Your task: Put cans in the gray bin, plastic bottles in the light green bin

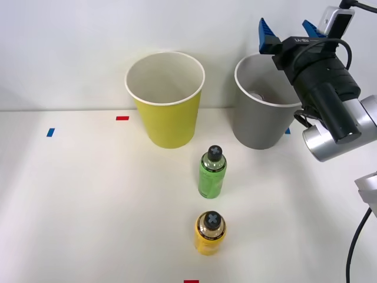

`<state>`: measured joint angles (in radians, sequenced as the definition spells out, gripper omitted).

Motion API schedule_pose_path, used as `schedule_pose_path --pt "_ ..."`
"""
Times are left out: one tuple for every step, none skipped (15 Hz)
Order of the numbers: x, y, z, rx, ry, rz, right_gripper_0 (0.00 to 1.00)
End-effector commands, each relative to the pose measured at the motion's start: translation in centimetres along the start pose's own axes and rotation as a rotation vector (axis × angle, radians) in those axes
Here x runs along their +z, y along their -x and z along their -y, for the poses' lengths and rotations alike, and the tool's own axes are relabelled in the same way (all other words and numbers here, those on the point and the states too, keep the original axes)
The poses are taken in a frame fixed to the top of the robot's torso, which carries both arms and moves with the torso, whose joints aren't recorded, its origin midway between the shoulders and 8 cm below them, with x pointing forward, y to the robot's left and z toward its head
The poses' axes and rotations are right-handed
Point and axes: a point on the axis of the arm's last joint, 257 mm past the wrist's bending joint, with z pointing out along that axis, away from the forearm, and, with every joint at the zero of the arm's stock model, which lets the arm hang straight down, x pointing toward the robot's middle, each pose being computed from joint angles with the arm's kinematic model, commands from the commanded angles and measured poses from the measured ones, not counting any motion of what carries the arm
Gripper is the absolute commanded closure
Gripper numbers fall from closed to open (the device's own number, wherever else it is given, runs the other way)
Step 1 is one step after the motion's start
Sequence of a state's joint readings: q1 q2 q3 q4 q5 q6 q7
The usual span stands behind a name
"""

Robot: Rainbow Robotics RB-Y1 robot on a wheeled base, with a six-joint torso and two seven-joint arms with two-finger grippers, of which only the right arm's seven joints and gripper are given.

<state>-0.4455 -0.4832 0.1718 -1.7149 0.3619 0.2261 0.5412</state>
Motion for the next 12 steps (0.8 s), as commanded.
schedule_pose_path --pt "-0.9 0.1 0.2 0.013 0.033 0.025 0.0" --pt "-1.3 0.2 0.2 0.011 0.05 0.039 0.0" --pt "-1.7 0.3 0.3 0.013 0.061 0.048 0.0" --pt "-2.3 0.4 0.5 0.014 0.077 0.063 0.0" --pt "-3.1 0.4 0.8 0.02 0.094 0.079 0.0" --pt "-3.7 0.3 1.1 0.025 0.102 0.085 0.0" --pt "-4.1 0.4 1.2 0.026 0.113 0.095 0.0" --pt "-4.9 0.6 1.2 0.043 0.133 0.116 0.0" --pt "-5.6 1.0 1.1 0.064 0.149 0.143 0.0" --pt "-6.1 1.4 1.2 0.093 0.159 0.167 0.0" --pt "-6.9 1.5 1.1 0.137 0.17 0.191 0.0" --pt "-7.8 1.7 1.4 0.156 0.176 0.212 0.0"
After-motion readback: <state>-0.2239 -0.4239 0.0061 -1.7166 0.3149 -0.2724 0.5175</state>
